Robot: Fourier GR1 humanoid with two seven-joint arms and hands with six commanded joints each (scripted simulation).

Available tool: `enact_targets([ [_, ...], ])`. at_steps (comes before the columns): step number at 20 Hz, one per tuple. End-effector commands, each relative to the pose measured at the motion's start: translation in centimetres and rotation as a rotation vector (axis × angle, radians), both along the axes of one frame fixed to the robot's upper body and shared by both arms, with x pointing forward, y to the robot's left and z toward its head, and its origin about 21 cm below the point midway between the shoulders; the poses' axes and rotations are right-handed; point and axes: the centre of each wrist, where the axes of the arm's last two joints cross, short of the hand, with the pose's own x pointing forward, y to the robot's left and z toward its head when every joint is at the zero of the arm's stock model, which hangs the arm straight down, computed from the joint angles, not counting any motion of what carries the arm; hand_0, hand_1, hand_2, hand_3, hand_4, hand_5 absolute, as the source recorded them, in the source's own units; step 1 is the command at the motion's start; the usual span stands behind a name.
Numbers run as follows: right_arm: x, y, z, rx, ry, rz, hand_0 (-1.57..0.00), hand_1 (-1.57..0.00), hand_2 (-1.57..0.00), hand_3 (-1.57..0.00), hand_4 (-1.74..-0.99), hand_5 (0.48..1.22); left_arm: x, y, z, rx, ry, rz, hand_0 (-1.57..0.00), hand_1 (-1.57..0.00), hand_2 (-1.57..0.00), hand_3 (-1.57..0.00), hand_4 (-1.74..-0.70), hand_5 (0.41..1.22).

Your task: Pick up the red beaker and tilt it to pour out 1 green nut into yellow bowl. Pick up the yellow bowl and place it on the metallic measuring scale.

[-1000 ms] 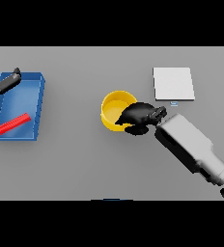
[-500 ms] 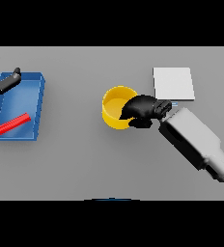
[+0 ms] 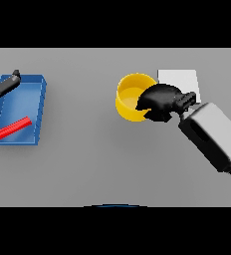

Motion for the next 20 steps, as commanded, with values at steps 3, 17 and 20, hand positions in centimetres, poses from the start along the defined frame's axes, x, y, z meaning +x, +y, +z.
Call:
enact_targets([
  [3, 0.8, -1.2, 1.4, -0.007, -0.055, -0.001, -1.57, -1.57, -1.57, -1.26, -1.719, 1.22, -0.2, 0.1, 0.5, 0.012, -0.009, -0.012, 0.0, 0.0, 0.0, 0.0, -0.8, 0.73],
  [17, 6.7, -8.8, 0.3, -0.001, -0.126, -0.317, -1.57, -1.57, -1.57, -1.17, -1.72, 1.221, -0.8, -0.3, 0.8, 0.014, 0.027, 0.029, 0.0, 0.0, 0.0, 0.0, -0.83, 0.774],
  [20, 7.2, -10.8, -1.2, -0.008, -0.107, -0.362, -1.57, -1.57, -1.57, -1.23, -1.722, 1.221, -0.7, -0.5, 0.7, 0.02, 0.032, 0.04, 0.0, 0.0, 0.0, 0.0, -0.82, 0.763],
])
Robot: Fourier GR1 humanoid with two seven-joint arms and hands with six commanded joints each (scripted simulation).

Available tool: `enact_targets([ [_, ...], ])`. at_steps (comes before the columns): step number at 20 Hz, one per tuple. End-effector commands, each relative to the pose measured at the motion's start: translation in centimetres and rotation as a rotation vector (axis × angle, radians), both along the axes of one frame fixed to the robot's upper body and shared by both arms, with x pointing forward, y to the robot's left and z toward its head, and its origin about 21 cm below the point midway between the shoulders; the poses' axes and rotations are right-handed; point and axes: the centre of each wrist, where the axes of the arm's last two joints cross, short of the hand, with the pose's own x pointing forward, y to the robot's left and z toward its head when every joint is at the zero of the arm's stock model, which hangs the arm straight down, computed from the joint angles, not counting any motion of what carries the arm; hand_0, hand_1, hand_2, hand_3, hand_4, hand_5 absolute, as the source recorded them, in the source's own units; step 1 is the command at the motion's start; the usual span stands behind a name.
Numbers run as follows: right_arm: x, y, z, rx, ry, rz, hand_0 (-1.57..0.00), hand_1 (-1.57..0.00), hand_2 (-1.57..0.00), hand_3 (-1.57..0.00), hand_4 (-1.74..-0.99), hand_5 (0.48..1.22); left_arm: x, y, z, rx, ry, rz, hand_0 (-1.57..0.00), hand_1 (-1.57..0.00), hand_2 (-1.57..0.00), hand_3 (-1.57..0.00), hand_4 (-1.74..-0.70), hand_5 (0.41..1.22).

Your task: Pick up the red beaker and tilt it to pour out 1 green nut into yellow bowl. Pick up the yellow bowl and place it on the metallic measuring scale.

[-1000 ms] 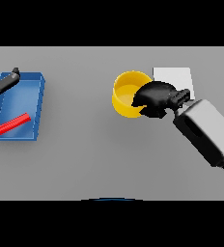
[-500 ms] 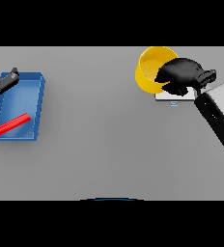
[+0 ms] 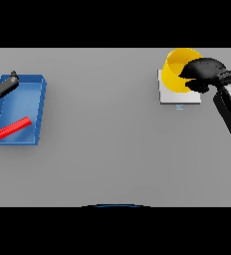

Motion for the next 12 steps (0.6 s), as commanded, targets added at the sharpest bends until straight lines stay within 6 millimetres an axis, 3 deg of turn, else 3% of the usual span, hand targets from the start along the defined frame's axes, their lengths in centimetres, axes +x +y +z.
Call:
enact_targets([
  [1, 0.3, -0.2, -0.4, -0.004, -0.001, -0.01, -1.57, -1.57, -1.57, -1.25, -1.722, 1.221, -0.1, 0.1, 0.4, 0.002, -0.002, 0.003, 0.0, 0.0, 0.0, 0.0, -0.82, 0.759],
  [8, 1.3, -0.2, -3.0, 0.009, 0.013, -0.054, -1.57, -1.52, -1.56, -1.48, -1.727, 1.221, 0.0, 0.3, 0.2, 0.003, -0.002, 0.006, 0.0, 0.0, 0.0, 0.0, -0.8, 0.733],
  [12, 1.6, -0.7, -4.0, 0.004, 0.016, -0.064, -1.57, -1.46, -1.57, -1.5, -1.724, 1.221, 0.2, 0.2, 0.4, -0.003, -0.005, -0.001, 0.0, 0.0, 0.0, 0.0, -0.81, 0.734],
])
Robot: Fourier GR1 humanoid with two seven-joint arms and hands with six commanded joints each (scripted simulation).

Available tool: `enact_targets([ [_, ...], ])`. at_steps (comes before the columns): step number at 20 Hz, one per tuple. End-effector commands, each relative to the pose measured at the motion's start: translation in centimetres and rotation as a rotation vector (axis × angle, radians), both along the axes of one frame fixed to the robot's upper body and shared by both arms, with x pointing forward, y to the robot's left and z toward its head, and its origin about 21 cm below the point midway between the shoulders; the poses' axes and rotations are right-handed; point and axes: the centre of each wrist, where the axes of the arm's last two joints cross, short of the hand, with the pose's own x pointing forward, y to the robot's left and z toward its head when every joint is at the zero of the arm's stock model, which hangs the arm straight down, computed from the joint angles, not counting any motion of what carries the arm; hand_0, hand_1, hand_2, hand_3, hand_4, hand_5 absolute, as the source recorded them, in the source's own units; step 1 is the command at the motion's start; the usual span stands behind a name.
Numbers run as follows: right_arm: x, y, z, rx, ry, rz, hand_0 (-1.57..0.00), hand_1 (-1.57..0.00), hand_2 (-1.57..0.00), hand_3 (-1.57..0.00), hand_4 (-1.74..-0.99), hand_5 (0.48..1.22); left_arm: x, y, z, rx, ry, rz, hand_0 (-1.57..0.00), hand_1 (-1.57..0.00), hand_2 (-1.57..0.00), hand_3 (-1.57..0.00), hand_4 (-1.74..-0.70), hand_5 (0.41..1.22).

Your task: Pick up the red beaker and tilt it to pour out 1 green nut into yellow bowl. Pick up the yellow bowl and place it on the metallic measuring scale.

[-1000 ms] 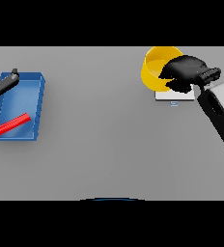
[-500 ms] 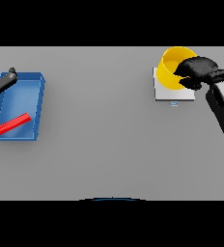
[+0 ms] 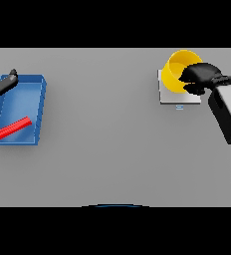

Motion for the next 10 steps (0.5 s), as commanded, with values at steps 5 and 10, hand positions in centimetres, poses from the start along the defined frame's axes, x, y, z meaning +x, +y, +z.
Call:
enact_targets([
  [5, 0.45, 0.31, -0.08, 0.025, 0.051, -0.025, -1.52, -1.35, -1.35, -0.91, -1.596, 1.134, 0.06, -0.21, -0.26, 0.001, 0.002, -0.009, 0.0, 0.0, 0.0, 0.0, -0.81, 0.745],
  [10, 0.73, -0.28, 0.01, 0.027, 0.082, -0.035, -0.5, -0.44, -0.6, -0.64, -1.425, 0.851, 0.34, -0.05, -0.69, 0.006, 0.016, -0.002, 0.0, 0.0, 0.0, 0.0, -0.81, 0.74],
])
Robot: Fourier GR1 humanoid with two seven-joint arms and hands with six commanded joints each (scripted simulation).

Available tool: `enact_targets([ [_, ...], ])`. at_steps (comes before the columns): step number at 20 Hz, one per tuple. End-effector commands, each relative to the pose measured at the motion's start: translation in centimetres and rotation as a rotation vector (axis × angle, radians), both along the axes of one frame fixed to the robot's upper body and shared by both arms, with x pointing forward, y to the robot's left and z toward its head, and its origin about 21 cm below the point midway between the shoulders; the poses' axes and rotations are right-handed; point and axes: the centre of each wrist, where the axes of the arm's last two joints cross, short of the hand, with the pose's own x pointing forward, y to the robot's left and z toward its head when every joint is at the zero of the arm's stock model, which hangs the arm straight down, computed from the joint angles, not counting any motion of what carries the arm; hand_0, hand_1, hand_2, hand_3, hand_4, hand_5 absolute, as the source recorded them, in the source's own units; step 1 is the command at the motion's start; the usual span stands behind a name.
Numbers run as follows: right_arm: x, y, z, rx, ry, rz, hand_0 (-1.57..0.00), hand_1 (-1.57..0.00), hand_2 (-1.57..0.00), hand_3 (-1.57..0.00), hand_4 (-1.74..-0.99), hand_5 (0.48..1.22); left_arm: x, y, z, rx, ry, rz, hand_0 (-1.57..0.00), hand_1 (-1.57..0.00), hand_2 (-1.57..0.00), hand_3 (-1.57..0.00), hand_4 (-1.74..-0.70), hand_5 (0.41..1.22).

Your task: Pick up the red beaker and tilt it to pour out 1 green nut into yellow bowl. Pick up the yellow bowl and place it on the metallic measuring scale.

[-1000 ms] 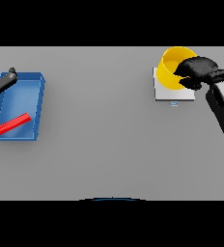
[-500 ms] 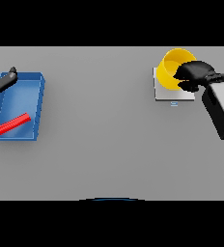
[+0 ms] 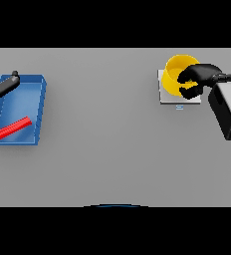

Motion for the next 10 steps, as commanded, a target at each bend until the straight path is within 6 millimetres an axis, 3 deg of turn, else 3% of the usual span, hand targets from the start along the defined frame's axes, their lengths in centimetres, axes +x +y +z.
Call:
enact_targets([
  [1, 0.08, -0.12, 0.04, 0.0, 0.001, -0.001, -0.4, -0.35, -0.52, -0.6, -1.41, 0.821, 0.24, -0.01, -0.22, 0.001, 0.0, 0.006, 0.0, 0.0, 0.0, 0.0, -0.81, 0.738],
  [5, 0.12, -0.09, -0.4, -0.009, 0.021, 0.041, -0.16, -0.14, -0.29, -0.47, -1.356, 0.755, 0.11, 0.05, 0.04, -0.009, -0.007, -0.001, 0.0, 0.0, 0.0, 0.0, -0.81, 0.736],
  [10, 0.46, 0.21, -0.13, -0.039, 0.031, 0.042, -0.05, -0.05, -0.12, -0.35, -1.308, 0.733, 0.28, -0.34, -0.1, -0.018, -0.007, -0.002, 0.0, 0.0, 0.0, 0.0, -0.82, 0.734],
])
